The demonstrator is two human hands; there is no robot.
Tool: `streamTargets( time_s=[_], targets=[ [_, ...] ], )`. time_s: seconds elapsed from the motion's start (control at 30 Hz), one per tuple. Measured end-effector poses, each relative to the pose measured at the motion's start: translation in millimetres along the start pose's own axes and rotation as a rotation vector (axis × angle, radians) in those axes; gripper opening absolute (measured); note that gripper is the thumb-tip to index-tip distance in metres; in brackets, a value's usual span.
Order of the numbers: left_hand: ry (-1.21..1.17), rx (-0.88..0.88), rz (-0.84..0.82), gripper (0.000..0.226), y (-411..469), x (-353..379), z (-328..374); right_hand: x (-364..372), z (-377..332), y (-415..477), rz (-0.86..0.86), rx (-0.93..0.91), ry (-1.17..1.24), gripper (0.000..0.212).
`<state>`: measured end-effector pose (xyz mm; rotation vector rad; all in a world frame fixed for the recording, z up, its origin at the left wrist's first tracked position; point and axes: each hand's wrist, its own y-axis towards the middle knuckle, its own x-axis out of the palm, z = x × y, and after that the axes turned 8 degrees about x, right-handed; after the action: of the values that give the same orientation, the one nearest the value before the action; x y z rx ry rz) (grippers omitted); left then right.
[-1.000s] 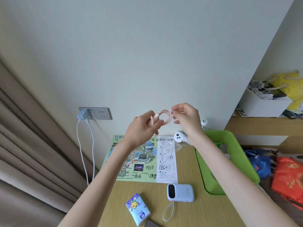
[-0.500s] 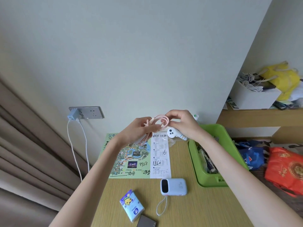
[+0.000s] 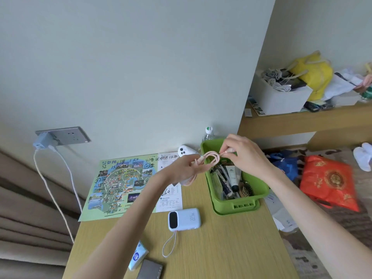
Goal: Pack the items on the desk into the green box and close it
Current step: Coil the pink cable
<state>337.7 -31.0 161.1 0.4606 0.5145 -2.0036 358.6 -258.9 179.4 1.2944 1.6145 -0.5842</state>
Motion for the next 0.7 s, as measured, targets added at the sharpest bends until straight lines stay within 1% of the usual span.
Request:
streamTargets(
  time_s=[0.13,0.2,0.3,0.37,0.47,0.6,0.7],
  targets=[
    [0.088,0.016,0.094,0.041,39.8,43.2,-1.7,4.6,44.9,-5.9,0.029,0.109,-0.064,0.008],
    [0.155,0.025,0.163,0.041,57.6,58.7,-2.5,10.1,63.3,-4.5,0.014,0.174,-0.06,0.01],
    [0.27,0.047,0.287,0.04,83.1,71.0,-5.7,20.9,86.3,1.4,-0.031,0.281,-0.015,0.019],
    [0.316,0.052,0.321,0.04,101.2,75.0,-9.0,30.1,98.6,6.2,-0.031,0.332,0.032,0.024],
    [0.379,0.075,0.3,0.042,129.5,79.3,-14.8,47.1,109.9,14.7,-0.042,0.385,0.052,0.02],
    [0.599,0.114,0.225,0.034,164.4,82.2,-22.6,72.3,116.2,23.9,-0.056,0.493,0.048,0.018],
    [0.753,0.116,0.154,0.036,184.3,82.5,-28.7,86.0,114.9,26.4,-0.027,0.538,-0.035,0.023]
  ],
)
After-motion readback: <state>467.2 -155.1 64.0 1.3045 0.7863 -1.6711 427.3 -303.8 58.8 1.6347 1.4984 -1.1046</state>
